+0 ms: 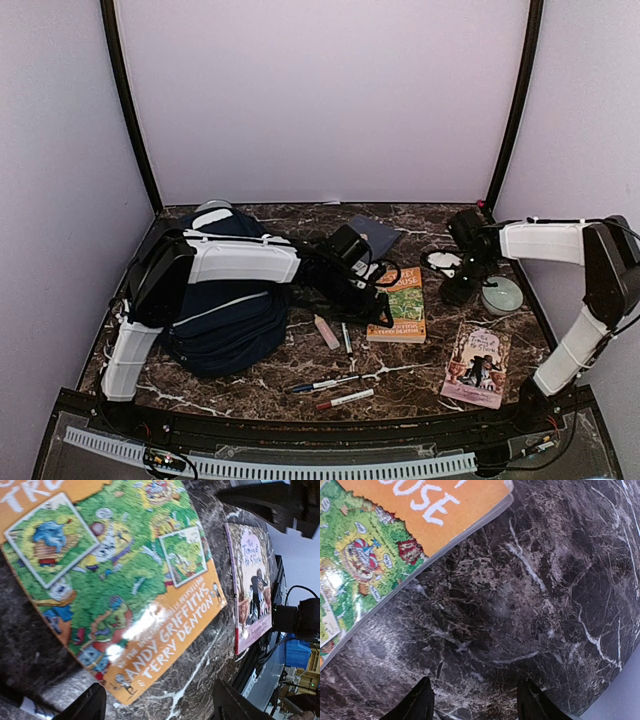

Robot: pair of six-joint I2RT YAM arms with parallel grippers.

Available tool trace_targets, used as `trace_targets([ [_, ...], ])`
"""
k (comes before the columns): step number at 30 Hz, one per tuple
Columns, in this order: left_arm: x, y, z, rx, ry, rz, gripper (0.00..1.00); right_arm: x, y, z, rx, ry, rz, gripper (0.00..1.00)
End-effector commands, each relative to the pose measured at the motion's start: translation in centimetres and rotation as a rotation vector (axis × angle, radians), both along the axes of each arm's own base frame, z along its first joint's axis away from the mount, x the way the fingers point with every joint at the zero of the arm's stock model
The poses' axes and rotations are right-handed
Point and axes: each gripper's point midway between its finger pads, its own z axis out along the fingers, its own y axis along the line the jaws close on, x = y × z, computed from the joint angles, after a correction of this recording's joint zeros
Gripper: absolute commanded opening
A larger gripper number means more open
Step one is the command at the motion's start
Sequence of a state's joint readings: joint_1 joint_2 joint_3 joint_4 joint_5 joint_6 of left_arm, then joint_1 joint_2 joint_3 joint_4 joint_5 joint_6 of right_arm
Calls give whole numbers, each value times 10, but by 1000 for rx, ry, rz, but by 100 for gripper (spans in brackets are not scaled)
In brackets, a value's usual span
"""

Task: Pack the student bag
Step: Rotate the book at the center of the board, then pick up the book at the center of the board.

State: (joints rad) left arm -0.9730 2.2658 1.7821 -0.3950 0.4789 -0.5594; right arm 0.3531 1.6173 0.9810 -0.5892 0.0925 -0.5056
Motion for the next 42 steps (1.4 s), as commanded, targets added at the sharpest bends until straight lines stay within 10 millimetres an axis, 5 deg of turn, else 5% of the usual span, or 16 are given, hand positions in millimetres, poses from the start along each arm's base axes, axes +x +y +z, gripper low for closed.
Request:
trace_targets([
  [1, 28, 13, 28, -10, -79, 124, 75, -4, 12, 29, 115, 13, -76, 57],
  [6, 39, 15, 23, -54, -39, 188, 76, 1, 45, 47, 399, 104, -193, 56],
  [15, 54, 20, 15, -64, -11, 290, 78, -13, 73, 12, 572, 386, -266, 56],
  [32, 47, 6, -26, -75, 147, 322, 79, -43, 42, -70, 477, 623, -495, 15],
  [42, 46, -4, -41, -77, 212, 308, 80, -46, 35, -77, 448, 653, -521, 6],
])
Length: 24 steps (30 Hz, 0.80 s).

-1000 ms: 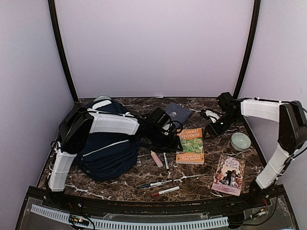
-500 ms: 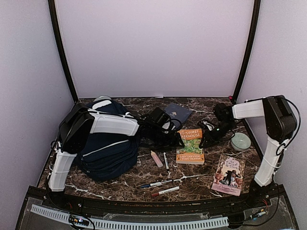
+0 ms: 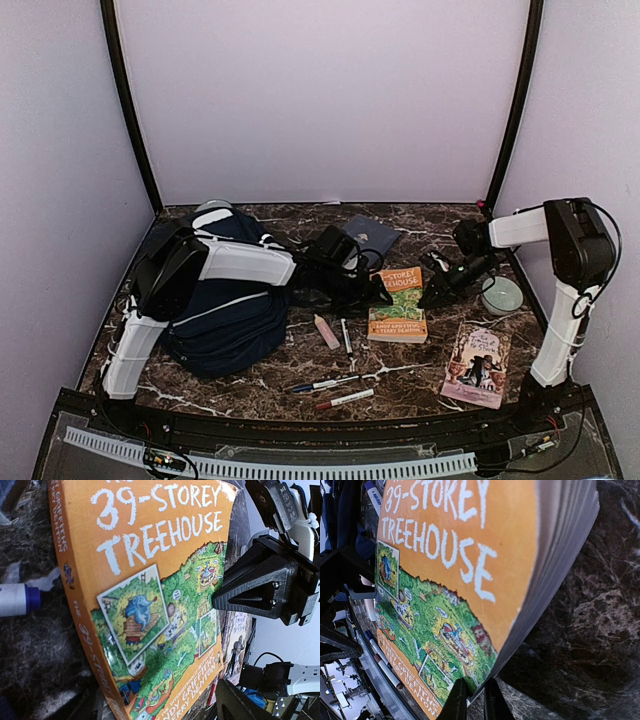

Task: Pack the student bag
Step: Pick up the book at the center of the board.

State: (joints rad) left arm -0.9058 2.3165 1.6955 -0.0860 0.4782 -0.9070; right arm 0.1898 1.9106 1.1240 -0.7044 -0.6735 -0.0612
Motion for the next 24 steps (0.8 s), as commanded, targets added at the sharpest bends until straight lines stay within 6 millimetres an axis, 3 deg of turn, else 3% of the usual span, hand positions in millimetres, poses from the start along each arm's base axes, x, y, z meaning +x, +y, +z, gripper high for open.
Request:
trace_targets([
  [1, -6, -1, -25, 28, 76, -10, 80, -29, -30, -56, -224, 118, 27, 6],
  [6, -9, -11, -20, -37, 100, -31, 80, -29, -30, -56, -223, 113, 27, 5],
  [13, -6, -39, 27, -279, 65, -59, 74, -30, -30, -56, -222, 107, 29, 5],
  [20, -3, -38, 41, -305, 47, -40, 48, -29, -29, -53, -211, 80, 31, 6],
  [24, -4, -35, 52, -325, 8, -45, 37, -22, -25, -37, -184, 42, 40, 9],
])
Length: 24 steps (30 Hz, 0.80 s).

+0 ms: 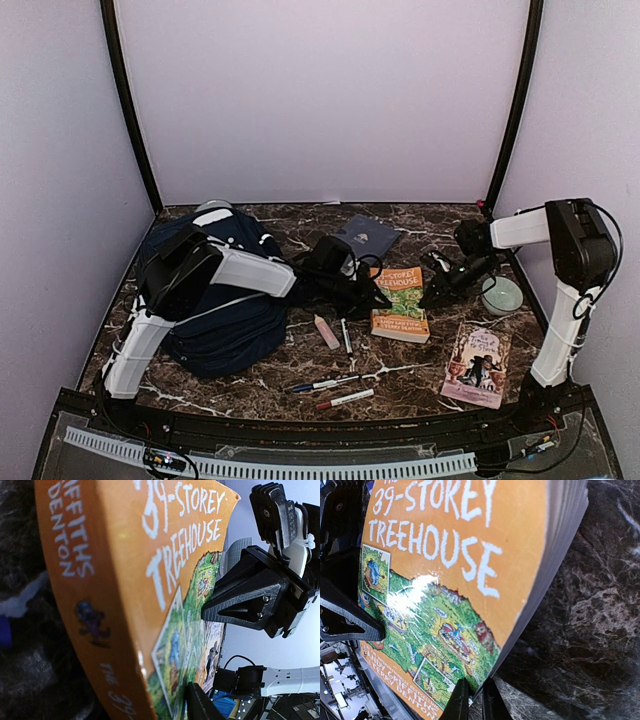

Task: Pack the student bag
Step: Pick up the book at the center of the board, then pass from the left arm to the right

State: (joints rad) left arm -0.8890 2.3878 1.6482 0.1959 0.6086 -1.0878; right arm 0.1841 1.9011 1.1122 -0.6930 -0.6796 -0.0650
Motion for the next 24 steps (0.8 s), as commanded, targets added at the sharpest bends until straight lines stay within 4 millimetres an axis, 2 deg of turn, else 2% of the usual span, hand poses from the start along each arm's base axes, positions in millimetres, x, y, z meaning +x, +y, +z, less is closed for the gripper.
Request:
trace_targets([
  [1, -8, -15, 61, -161, -125, -49, 35, -17, -24, -31, -193, 27, 47, 9],
  [3, -9, -13, 68, -183, -146, -49, 30, -9, -23, -14, -186, -33, 49, 12],
  [7, -14, -9, 89, -252, -201, -56, 20, 1, -21, 25, -161, -155, 60, 26],
  [12, -18, 0, 126, -275, -292, -89, 17, 15, -38, 63, -259, -315, 59, 41],
  [15, -20, 11, 155, -254, -386, -107, 11, 32, -33, 106, -217, -424, 49, 48],
  [18, -17, 26, 174, -201, -464, -97, 3, 43, -17, 160, -111, -560, 60, 55],
  [21, -12, 45, 192, -167, -535, -72, 0, 43, 4, 208, 38, -676, 108, 66],
  [23, -7, 60, 199, -127, -567, -37, 0, 40, 17, 235, 146, -731, 131, 75],
  [24, 1, 71, 198, -73, -578, 11, 0, 39, 22, 245, 189, -749, 133, 80],
])
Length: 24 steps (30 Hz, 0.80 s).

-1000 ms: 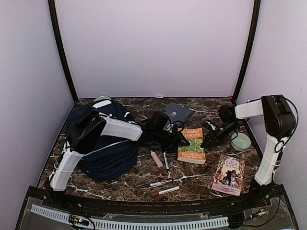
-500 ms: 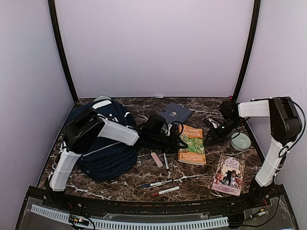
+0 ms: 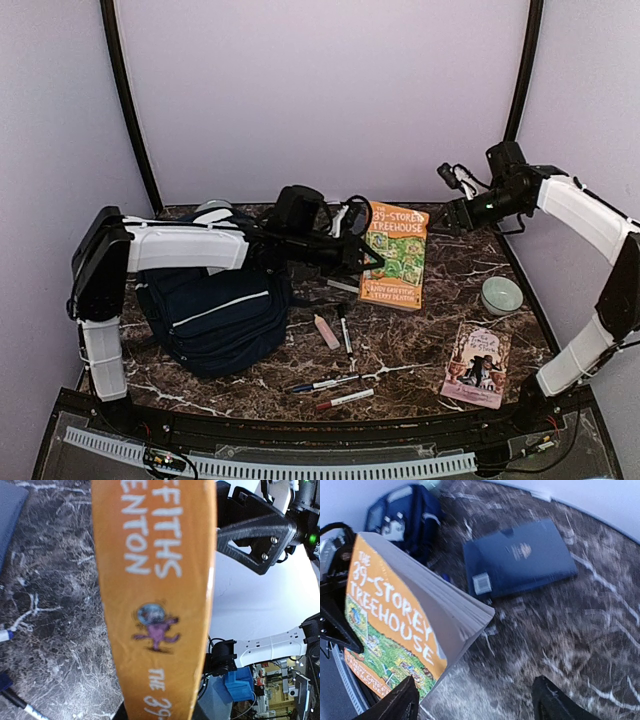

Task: Pack the student bag
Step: Pass from the left arm to the right

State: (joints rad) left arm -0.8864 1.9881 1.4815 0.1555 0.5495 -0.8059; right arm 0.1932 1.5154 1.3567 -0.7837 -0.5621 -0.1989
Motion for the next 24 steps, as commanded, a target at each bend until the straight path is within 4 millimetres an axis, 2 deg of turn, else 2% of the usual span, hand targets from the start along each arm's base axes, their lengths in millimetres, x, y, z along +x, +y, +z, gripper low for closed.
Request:
trace_targets([
  [1, 21, 45, 52, 42, -186, 130, 0, -7, 30, 63, 225, -124, 132, 85],
  [4, 30, 64, 61, 28, -216, 193, 0, 0, 41, 84, 316, -162, 132, 99],
  [7, 36, 77, 70, 6, -227, 232, 0, 9, 60, 89, 328, -170, 142, 100],
  [11, 31, 78, 91, -54, -298, 204, 0, 10, 89, 90, 335, -140, 201, 100],
  [16, 16, 77, 107, -128, -359, 125, 0, 4, 117, 68, 334, -104, 283, 100],
  [20, 5, 75, 115, -205, -375, 79, 0, 0, 126, 55, 332, -83, 287, 100],
  [24, -7, 78, 135, -324, -404, 50, 0, -3, 130, 40, 327, -40, 274, 100],
])
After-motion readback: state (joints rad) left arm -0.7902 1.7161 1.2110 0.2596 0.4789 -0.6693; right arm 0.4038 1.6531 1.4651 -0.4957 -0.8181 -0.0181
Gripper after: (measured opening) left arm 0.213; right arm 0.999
